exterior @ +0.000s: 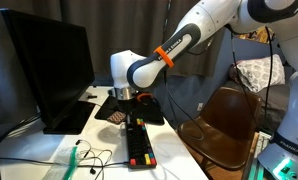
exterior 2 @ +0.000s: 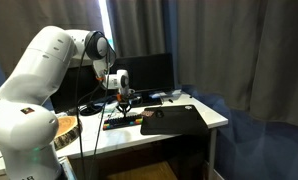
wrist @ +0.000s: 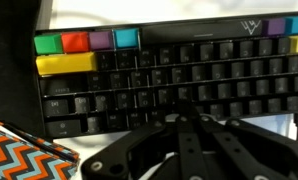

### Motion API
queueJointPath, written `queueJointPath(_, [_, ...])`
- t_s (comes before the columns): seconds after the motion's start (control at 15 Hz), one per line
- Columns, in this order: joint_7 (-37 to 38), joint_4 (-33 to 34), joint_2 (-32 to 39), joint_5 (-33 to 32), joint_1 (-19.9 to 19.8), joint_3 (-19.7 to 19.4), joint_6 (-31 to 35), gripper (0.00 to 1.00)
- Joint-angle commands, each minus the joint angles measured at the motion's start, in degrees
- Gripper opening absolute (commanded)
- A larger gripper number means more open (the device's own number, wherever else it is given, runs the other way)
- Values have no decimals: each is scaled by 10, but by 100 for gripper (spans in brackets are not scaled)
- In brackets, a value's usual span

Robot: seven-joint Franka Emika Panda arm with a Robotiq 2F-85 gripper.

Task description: Press one keyboard key

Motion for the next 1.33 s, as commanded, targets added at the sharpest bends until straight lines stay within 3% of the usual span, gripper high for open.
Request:
queueJointPath(0.0, [18, 15, -1, -14, 13, -7, -12, 0])
queueJointPath(0.4, [65, -59, -111, -28, 20, -4, 0, 0])
queueJointPath(0.47, [67, -71, -127, -23, 18, 1, 3, 26])
queueJointPath(0.6, [60, -100, -163, -20, 15, 10, 16, 33])
queueJointPath(0.87, [68, -190, -251, -21, 10, 24, 81, 62])
queueJointPath(1.2, [107, -316, -366, -38, 9, 32, 202, 97])
queueJointPath(1.27, [104, -338, -385, -40, 7, 35, 222, 99])
